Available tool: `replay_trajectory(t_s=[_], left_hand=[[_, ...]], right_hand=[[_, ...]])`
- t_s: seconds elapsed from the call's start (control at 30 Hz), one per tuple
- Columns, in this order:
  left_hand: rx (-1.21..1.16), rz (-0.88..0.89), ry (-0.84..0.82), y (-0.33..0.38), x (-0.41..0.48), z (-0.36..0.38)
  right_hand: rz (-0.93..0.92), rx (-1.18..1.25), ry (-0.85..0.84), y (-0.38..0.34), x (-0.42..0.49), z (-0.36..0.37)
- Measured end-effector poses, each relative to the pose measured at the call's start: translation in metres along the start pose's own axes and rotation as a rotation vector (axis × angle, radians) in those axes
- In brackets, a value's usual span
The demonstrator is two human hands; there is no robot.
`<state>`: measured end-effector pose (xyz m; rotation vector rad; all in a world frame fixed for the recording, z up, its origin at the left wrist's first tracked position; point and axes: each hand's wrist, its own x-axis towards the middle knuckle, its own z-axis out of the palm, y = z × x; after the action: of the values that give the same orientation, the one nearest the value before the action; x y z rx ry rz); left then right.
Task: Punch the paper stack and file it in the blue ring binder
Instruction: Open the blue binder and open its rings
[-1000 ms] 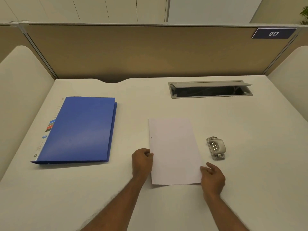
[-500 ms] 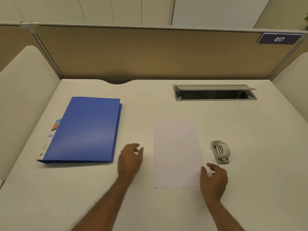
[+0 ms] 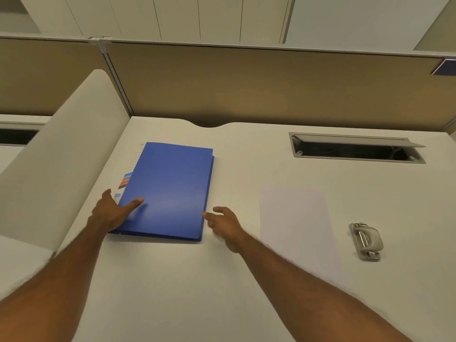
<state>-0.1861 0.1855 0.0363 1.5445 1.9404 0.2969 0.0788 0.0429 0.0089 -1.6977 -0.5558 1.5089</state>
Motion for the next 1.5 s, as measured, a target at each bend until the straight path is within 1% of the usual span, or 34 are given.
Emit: replay_trajectory(t_s=[0.1, 0.2, 0.27, 0.37, 0.4, 0.53, 0.63, 0.73, 0.83, 0.93, 1.0, 1.13, 1.23, 1.3, 1.4, 1.5], left_hand=[[-0.095, 0.051, -0.040, -0.002, -0.008, 0.007], [-0.117, 0.144, 0.016, -0.005, -0.016, 0.010], [-0.124, 0.170, 0.044, -0.012, -0.015, 0.012], [-0.131, 0.164, 0.061, -0.016, -0.018, 0.013], [-0.135, 0.161, 0.062, -0.013, -0.023, 0.013], [-0.144, 0.164, 0.084, -0.005, -0.054, 0.025], [-0.149, 0.164, 0.098, -0.011, -0.078, 0.039], [-0.148, 0.162, 0.097, -0.021, -0.107, 0.057], [-0.177, 0.168, 0.096, -0.029, -0.131, 0.074], [-0.203, 0.206, 0.098, -0.032, -0.142, 0.077], [-0.194, 0.250, 0.059, -0.035, -0.145, 0.075], [-0.002, 0.347, -0.077, -0.044, -0.148, 0.071], [0.177, 0.443, -0.082, -0.052, -0.146, 0.071], [0.239, 0.464, -0.057, -0.055, -0.148, 0.073], [0.169, 0.460, -0.043, -0.060, -0.148, 0.076], [0.013, 0.476, -0.056, -0.064, -0.150, 0.072]], right_hand=[[0.011, 0.050, 0.025, -0.003, 0.010, 0.015], [0.040, 0.096, 0.055, -0.004, 0.016, 0.023], [0.051, 0.110, 0.069, -0.004, 0.021, 0.023], [-0.021, 0.096, 0.078, -0.004, 0.020, 0.023], [-0.055, 0.066, 0.103, -0.004, 0.017, 0.023], [-0.198, -0.077, 0.299, 0.008, -0.002, 0.011], [-0.237, -0.106, 0.376, 0.022, -0.020, -0.010], [-0.250, -0.178, 0.375, 0.044, -0.034, -0.031], [-0.223, -0.249, 0.384, 0.063, -0.042, -0.044], [-0.245, -0.356, 0.371, 0.072, -0.046, -0.049], [-0.263, -0.416, 0.364, 0.070, -0.050, -0.049], [-0.223, -0.527, 0.409, 0.064, -0.056, -0.046], [-0.208, -0.596, 0.493, 0.057, -0.061, -0.046], [-0.231, -0.639, 0.526, 0.055, -0.062, -0.048], [-0.323, -0.609, 0.487, 0.056, -0.058, -0.053], [-0.373, -0.454, 0.463, 0.059, -0.055, -0.054]])
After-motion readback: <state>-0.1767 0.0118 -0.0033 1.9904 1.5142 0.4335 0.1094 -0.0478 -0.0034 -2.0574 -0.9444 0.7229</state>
